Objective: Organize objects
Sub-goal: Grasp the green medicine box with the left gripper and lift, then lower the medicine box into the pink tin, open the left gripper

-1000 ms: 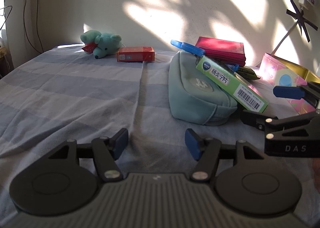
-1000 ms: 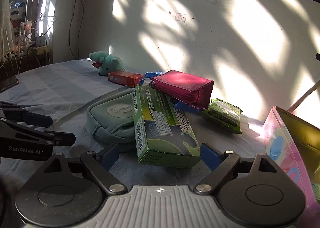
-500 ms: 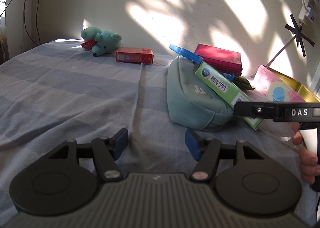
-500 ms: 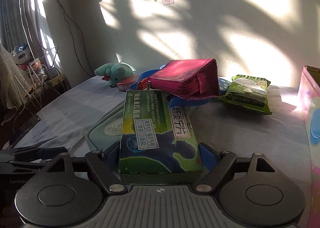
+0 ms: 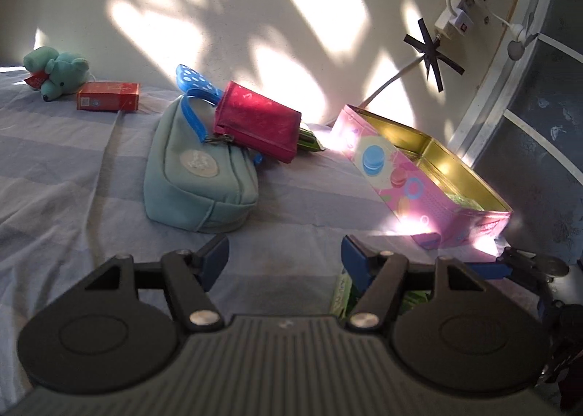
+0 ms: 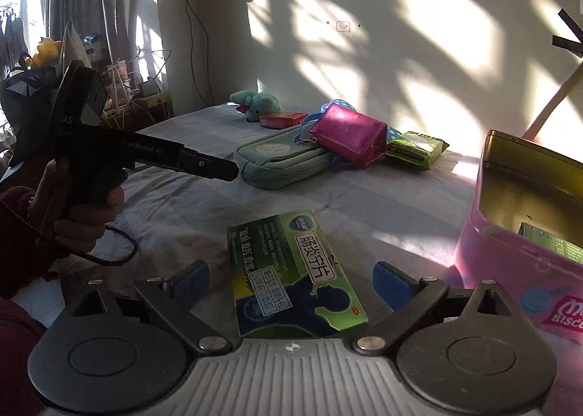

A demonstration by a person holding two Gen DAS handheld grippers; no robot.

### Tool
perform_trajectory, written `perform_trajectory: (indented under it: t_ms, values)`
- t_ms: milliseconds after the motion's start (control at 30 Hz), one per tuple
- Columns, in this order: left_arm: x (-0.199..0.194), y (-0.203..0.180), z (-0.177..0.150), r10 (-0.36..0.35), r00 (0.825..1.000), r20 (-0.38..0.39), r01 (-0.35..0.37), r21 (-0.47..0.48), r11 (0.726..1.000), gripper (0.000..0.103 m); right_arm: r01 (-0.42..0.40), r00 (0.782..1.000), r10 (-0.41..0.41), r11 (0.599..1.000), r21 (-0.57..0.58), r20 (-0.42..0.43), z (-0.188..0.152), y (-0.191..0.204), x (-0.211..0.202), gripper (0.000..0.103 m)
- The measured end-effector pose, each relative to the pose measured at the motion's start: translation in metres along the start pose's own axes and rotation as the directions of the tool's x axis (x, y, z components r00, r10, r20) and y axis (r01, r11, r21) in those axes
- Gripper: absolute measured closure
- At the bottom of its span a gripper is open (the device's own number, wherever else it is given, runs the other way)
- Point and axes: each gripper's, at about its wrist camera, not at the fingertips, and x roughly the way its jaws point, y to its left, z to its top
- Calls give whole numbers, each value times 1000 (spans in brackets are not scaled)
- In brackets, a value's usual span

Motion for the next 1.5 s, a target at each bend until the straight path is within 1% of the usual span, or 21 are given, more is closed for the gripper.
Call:
perform_trajectory:
  t_ms: [67, 167, 267, 333, 367, 400, 433, 467, 567, 633, 767, 833, 933, 1067, 1233, 1267, 1333, 1367, 1400, 1433, 1500]
  values:
    - [9, -13, -1, -31, 998, -51, 32, 20, 999, 34, 20, 1000, -20, 999, 37, -22, -13, 1, 2, 7]
    - [21, -26, -7, -34, 994, -104, 40, 56, 998, 35, 34, 999, -32, 996, 88, -24, -27, 4, 1, 7]
    - [33, -29, -14, -33, 986, -162, 43, 57, 997, 36, 75, 997, -74, 995, 63, -17, -35, 16, 3, 9]
    - [35, -27, -18, -79, 981, -177, 84, 18, 996, 40, 113, 993, -112, 993, 34, -23, -38, 23, 8, 12]
    - [35, -30, -19, -98, 978, -184, 101, 5, 995, 42, 129, 992, -129, 991, 26, -15, -40, 25, 9, 17]
    - [37, -34, -19, -119, 972, -204, 119, -11, 993, 46, 135, 991, -135, 991, 10, -2, -39, 27, 10, 30]
    - [38, -40, -18, -94, 974, -207, 95, -5, 995, 45, 155, 988, -155, 988, -4, 12, -37, 29, 9, 31]
    - [40, -47, -16, -79, 974, -214, 84, 12, 996, 45, 172, 985, -172, 985, -7, 26, -35, 28, 6, 37]
    - [37, -67, -2, -134, 969, -206, 143, 33, 989, 46, 239, 963, -242, 970, 39, 117, -28, 12, -16, 39]
    - [33, -88, 12, -155, 974, -167, 172, 90, 981, 46, 236, 950, -250, 967, 94, 186, -21, -5, -38, 39]
    - [37, -132, 42, -187, 978, -91, 201, 191, 961, 47, 305, 910, -325, 946, 112, 260, -12, -29, -64, 39]
    - [48, -152, 51, -185, 981, -66, 196, 243, 950, 46, 357, 882, -376, 927, 116, 284, -7, -44, -72, 39]
    - [73, -175, 62, -177, 983, -45, 183, 286, 941, 45, 398, 857, -421, 907, 137, 297, 0, -69, -74, 39]
    - [108, -190, 73, -165, 985, -50, 172, 287, 942, 46, 404, 852, -445, 894, 192, 275, 2, -107, -66, 40]
    - [150, -205, 81, -126, 991, -40, 132, 321, 938, 43, 472, 830, -510, 858, 201, 225, 10, -134, -40, 40]
    - [160, -211, 83, -106, 994, -24, 108, 344, 933, 41, 481, 827, -518, 853, 203, 219, 12, -139, -35, 40]
    - [176, -217, 84, -58, 998, -22, 62, 379, 923, 34, 548, 794, -579, 814, 195, 184, 20, -153, -16, 41]
    - [184, -220, 83, -11, 1000, -19, 18, 389, 921, 34, 580, 776, -610, 790, 198, 159, 23, -159, -9, 36]
    - [188, -220, 83, 21, 1000, -14, -14, 389, 921, 34, 595, 766, -626, 776, 210, 147, 25, -166, -5, 35]
    - [189, -218, 82, 48, 999, -9, -42, 380, 924, 34, 591, 766, -628, 772, 234, 139, 25, -172, -4, 35]
    - [183, -213, 79, 58, 998, -5, -53, 362, 931, 34, 569, 772, -620, 772, 282, 139, 23, -177, -7, 35]
